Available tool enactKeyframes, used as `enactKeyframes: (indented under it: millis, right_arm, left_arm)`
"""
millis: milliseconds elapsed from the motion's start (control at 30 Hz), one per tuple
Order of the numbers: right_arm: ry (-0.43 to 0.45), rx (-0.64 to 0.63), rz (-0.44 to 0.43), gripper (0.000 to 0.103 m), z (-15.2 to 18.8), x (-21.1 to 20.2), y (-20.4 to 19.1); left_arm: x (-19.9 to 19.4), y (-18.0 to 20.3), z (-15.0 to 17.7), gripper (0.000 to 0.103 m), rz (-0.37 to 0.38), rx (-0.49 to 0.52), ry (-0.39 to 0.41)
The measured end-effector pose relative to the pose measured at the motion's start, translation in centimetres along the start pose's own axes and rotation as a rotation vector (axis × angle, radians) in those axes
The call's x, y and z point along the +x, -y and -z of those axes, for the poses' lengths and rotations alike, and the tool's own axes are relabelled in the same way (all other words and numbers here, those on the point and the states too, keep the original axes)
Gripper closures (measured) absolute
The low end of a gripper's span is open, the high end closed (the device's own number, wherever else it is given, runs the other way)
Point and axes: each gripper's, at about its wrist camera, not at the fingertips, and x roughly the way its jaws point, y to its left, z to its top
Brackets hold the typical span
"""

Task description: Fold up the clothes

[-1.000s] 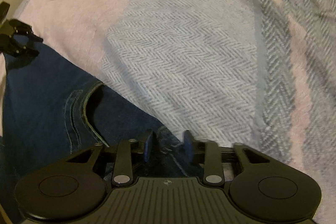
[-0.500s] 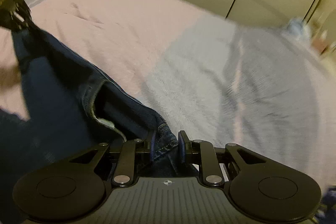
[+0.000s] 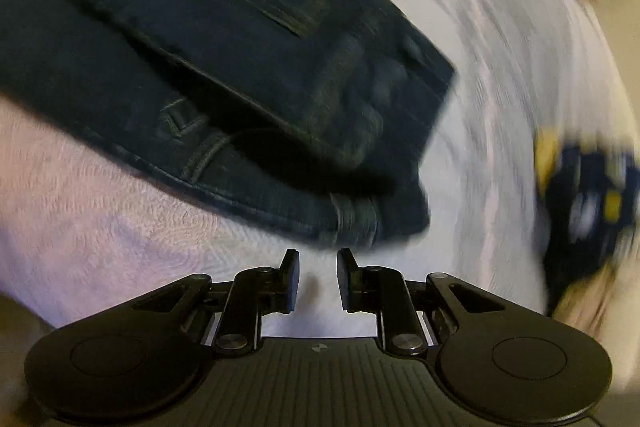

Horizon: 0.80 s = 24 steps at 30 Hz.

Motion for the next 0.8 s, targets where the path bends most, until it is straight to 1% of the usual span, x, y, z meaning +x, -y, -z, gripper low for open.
enactKeyframes:
  millis: [33,67,100,133,167,200,267,333,367,400,500,567,667,700,733,800]
  right_arm:
    - [0.012,0.106,-0.029,0.084,0.1,-0.3,1.0]
    - [0.035,0.240,-0.084,0.083,0.2,-0.5,2.4]
    - [0.069,0.398,-0.164,0.082,0.5,-0.6,4.0]
    - [0.099,0.538,-0.230,0.077,0.7,-0.5,5.4]
    - [0.126,0.673,-0.286,0.069,0.9,-0.2,6.7]
    - [0.153,0.805,-0.342,0.066,1.1,0.2,8.0]
    - [0.194,1.004,-0.442,0.063,1.5,1.2,10.2]
    - [0.211,1.119,-0.515,0.063,1.6,2.7,12.2]
    - [0.216,1.156,-0.543,0.063,1.7,3.2,12.7]
    - [0.222,1.192,-0.571,0.063,1.9,3.7,13.1]
    - [0.235,1.314,-0.649,0.063,3.0,5.1,13.7]
    - [0.233,1.407,-0.692,0.063,3.7,6.1,13.9]
    - [0.234,1.494,-0.726,0.062,4.6,7.6,13.8]
    - [0.234,1.510,-0.729,0.062,4.9,7.9,13.8]
    - [0.237,1.512,-0.723,0.062,5.1,8.0,13.7]
    - [0.253,1.515,-0.708,0.062,5.1,7.9,13.4]
  left_arm:
    - [-0.4,-0.4,0.3,0.062,-0.002,-0.051,0.021]
    - [-0.7,-1.1,0.6,0.062,-0.002,-0.120,0.046]
    - [-0.9,-2.2,0.9,0.062,-0.001,-0.230,0.080]
    - [-1.0,-3.3,1.1,0.062,0.000,-0.339,0.115]
    - [-1.1,-4.4,1.4,0.062,0.002,-0.448,0.149]
    - [-1.2,-5.6,1.7,0.061,0.003,-0.558,0.183]
    - [-1.4,-7.7,2.2,0.059,0.008,-0.771,0.252]
    - [-0.8,-9.2,2.6,0.058,0.020,-0.941,0.315]
    - [-0.4,-9.8,2.7,0.058,0.019,-0.998,0.331]
    - [0.0,-10.3,2.7,0.058,0.019,-1.040,0.350]
    - [1.2,-11.7,2.5,0.058,0.020,-1.127,0.403]
    - [1.8,-12.3,1.9,0.058,0.007,-1.157,0.431]
    - [2.3,-12.7,0.6,0.059,-0.010,-1.173,0.455]
    - [2.3,-12.7,0.2,0.069,-0.016,-1.161,0.465]
    - [2.3,-12.7,-0.4,0.085,-0.025,-1.132,0.469]
    - [2.2,-12.5,-1.4,0.095,-0.051,-1.081,0.463]
